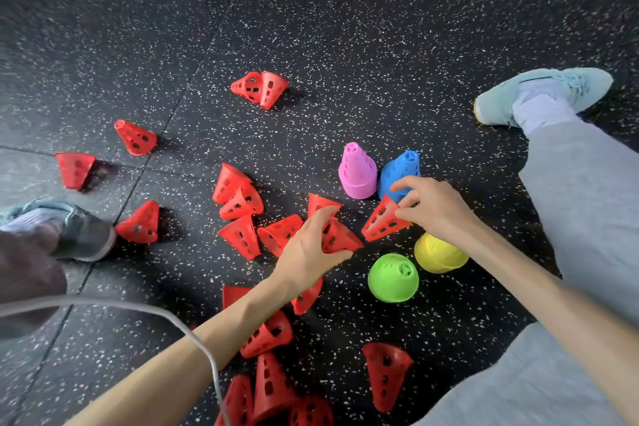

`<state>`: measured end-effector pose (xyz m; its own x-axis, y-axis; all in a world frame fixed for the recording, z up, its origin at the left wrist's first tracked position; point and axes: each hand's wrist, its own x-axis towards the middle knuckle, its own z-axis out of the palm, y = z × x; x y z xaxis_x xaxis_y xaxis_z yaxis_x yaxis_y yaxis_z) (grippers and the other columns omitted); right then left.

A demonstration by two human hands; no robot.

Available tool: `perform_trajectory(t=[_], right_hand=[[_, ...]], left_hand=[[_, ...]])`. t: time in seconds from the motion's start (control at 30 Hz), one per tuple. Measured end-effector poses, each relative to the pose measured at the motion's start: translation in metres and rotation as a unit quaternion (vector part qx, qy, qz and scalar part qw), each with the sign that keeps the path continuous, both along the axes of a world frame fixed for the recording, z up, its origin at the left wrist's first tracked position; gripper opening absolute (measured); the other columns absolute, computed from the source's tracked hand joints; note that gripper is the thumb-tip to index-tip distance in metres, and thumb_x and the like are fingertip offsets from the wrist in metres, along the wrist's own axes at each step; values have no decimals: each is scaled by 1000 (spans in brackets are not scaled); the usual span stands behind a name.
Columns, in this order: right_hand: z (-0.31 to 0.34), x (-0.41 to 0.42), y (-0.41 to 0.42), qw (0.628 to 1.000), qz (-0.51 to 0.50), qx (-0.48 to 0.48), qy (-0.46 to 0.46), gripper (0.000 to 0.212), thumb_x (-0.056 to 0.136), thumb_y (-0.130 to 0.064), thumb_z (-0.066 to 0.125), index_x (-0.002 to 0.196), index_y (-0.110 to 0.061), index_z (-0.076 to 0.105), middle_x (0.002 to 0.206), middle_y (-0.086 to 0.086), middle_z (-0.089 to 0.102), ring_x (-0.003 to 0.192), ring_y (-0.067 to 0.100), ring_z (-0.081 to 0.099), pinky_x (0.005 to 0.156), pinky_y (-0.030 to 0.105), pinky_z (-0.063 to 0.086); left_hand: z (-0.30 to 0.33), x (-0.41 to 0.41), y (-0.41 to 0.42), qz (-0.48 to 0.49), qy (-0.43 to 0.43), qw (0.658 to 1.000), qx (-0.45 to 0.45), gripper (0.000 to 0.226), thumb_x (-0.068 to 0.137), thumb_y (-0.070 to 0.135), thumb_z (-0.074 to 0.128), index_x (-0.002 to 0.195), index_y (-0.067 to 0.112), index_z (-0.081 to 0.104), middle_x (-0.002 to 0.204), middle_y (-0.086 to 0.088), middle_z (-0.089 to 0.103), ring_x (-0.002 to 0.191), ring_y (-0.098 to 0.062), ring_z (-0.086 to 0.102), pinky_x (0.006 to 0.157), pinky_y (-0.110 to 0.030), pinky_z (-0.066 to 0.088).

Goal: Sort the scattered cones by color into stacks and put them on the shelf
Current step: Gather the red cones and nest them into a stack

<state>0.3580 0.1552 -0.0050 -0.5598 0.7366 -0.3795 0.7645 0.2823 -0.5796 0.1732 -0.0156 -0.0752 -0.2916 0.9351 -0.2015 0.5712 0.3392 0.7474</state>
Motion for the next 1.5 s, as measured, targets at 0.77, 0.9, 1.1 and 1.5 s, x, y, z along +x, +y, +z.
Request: perform_trajectory(t=[0.77, 0.9, 1.1, 1.5], right_hand=[[25, -39, -33, 975, 60, -134, 164, 24, 92, -18, 73, 112, -32, 71, 86, -12, 79, 80, -4, 69, 81, 22, 48], [28, -41, -39, 981, 54, -103, 158, 29, 88, -18, 76, 109, -37, 69, 87, -12, 78, 92, -2, 67, 89, 29, 49], [30, -41, -33, 991, 4, -7, 135, 27, 89, -17, 73, 109, -35, 71, 89, -9, 76, 85, 8, 70, 90, 39, 55], [41, -41, -19, 992, -34, 20, 121, 26, 90, -14, 71, 111, -28, 72, 83, -12, 74, 87, 14, 71, 89, 40, 55]], left_hand=[[22, 11, 0, 120, -49, 980, 151, 72, 80, 33, 84, 136, 45, 42, 127, 23, 57, 114, -6, 56, 97, -30, 48], [28, 10, 2, 122, -61, 979, 154, 71, 81, 35, 84, 136, 45, 41, 129, 22, 58, 116, -9, 56, 96, -29, 47], [19, -18, 10, 48, 28, 993, 103, 63, 88, 63, 55, 139, 26, 51, 138, 11, 56, 123, -13, 50, 107, -34, 40], [3, -51, 21, -14, 145, 985, -90, 59, 92, 45, 68, 140, 36, 35, 108, 2, 64, 93, -24, 63, 72, -37, 49]])
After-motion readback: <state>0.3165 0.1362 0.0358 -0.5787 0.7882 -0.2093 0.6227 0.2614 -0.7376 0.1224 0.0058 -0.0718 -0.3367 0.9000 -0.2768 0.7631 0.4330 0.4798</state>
